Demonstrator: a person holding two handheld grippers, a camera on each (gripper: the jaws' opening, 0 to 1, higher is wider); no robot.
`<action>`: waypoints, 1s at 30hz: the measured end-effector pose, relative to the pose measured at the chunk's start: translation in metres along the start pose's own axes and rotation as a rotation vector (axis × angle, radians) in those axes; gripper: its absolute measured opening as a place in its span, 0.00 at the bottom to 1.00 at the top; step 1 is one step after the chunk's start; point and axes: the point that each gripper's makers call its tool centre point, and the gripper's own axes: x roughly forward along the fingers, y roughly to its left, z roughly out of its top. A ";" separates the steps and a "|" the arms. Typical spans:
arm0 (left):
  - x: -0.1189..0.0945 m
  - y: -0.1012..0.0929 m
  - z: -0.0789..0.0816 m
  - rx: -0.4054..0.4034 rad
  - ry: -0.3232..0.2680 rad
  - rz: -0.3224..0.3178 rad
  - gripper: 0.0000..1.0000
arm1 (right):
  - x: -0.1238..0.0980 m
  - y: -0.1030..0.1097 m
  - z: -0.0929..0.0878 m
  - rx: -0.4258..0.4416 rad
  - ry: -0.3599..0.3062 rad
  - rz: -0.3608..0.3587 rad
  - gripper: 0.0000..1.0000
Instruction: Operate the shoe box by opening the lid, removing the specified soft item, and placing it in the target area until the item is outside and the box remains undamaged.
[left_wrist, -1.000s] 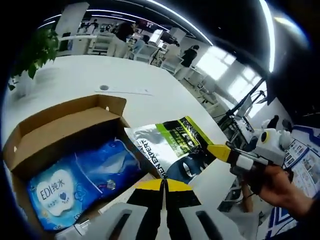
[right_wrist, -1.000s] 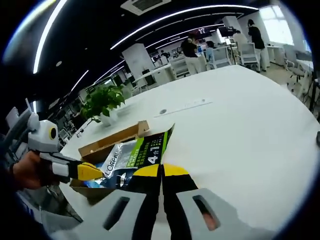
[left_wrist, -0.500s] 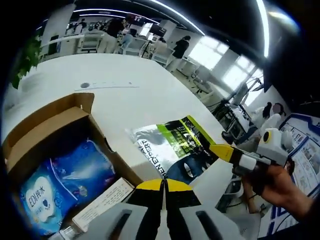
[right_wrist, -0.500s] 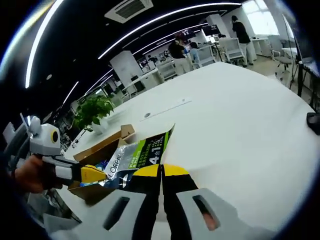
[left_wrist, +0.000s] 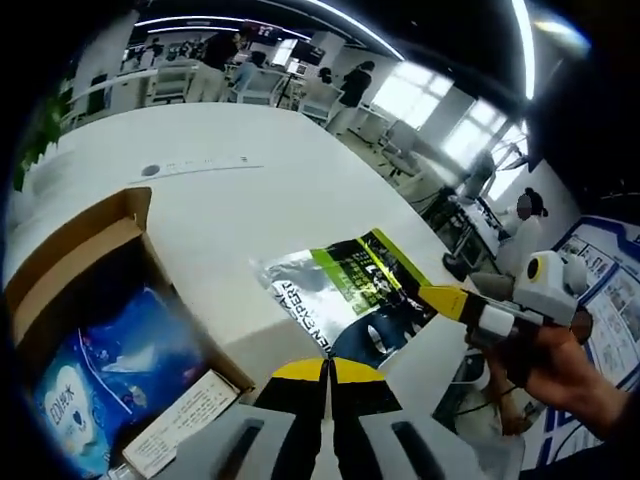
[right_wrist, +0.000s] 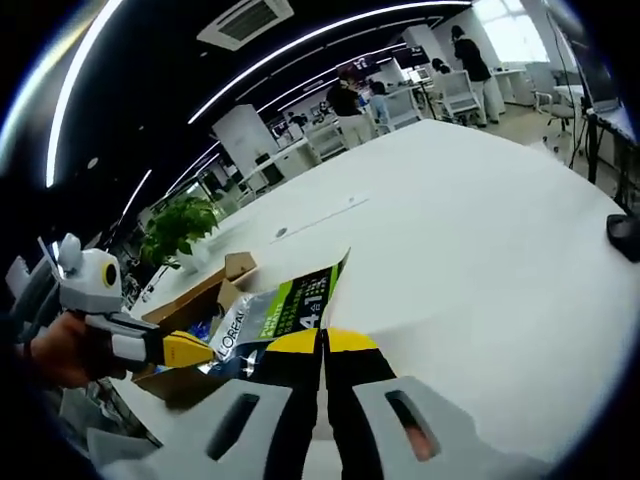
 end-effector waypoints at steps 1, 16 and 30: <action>0.002 0.000 0.002 0.001 -0.001 0.001 0.00 | 0.002 -0.002 0.001 -0.001 0.001 0.001 0.00; 0.037 0.004 0.027 0.022 0.008 0.042 0.00 | 0.035 -0.037 0.013 0.013 0.043 -0.003 0.00; 0.074 0.011 0.035 0.009 0.047 0.075 0.01 | 0.067 -0.067 0.022 0.015 0.094 -0.004 0.00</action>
